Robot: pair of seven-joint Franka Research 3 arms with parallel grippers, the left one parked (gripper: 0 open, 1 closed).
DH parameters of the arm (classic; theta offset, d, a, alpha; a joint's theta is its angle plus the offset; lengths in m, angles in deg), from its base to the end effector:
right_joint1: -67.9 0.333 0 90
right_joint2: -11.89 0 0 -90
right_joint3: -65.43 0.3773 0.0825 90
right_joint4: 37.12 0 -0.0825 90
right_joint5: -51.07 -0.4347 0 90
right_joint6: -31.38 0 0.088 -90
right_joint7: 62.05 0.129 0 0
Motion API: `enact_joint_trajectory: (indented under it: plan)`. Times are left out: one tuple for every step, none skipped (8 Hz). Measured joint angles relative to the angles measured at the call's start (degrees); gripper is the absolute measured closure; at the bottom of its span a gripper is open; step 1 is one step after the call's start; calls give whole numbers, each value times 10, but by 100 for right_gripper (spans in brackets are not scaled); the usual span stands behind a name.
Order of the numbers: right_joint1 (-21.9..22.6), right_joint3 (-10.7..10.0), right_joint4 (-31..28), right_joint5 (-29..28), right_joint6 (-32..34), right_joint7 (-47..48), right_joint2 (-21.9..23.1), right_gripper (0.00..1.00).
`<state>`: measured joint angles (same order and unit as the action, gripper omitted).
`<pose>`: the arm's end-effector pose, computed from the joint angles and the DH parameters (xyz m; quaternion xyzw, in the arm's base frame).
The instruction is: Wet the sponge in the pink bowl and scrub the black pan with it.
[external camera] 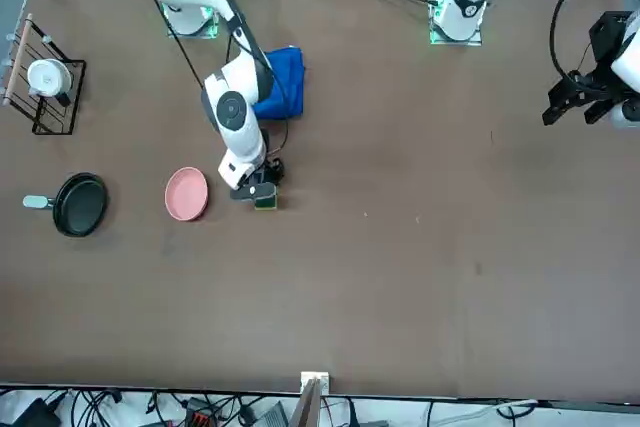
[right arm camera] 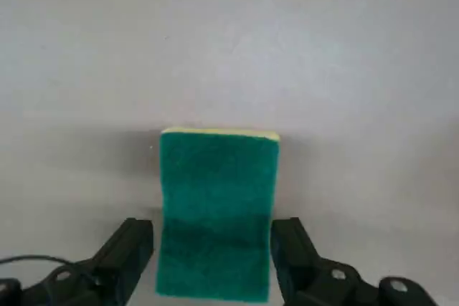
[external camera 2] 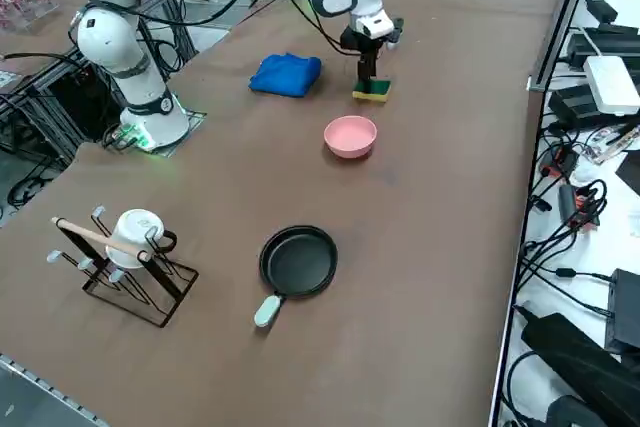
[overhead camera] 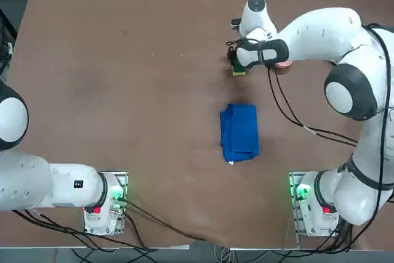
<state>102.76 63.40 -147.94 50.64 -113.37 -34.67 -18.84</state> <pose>0.5823 0.3770 0.2024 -0.9985 -0.0473 -0.0277 0.0083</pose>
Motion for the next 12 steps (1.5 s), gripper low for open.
enact_joint_trajectory:
  plan:
    - [1,0,1,0,-1,2,0,0]
    - [1,0,1,0,-1,3,0,0]
    - [1,0,1,0,-1,4,-2,0]
    - [1,0,1,0,-1,4,-4,0]
    - [1,0,1,0,-1,4,-6,0]
    - [1,0,1,0,-1,4,-9,0]
    - [1,0,1,0,-1,4,-11,0]
    - [1,0,1,0,-1,4,-12,0]
    - [1,0,1,0,-1,4,-12,0]
    - [1,0,1,0,-1,4,-13,0]
    - [1,0,1,0,-1,4,-13,0]
    - [1,0,1,0,-1,4,-14,0]
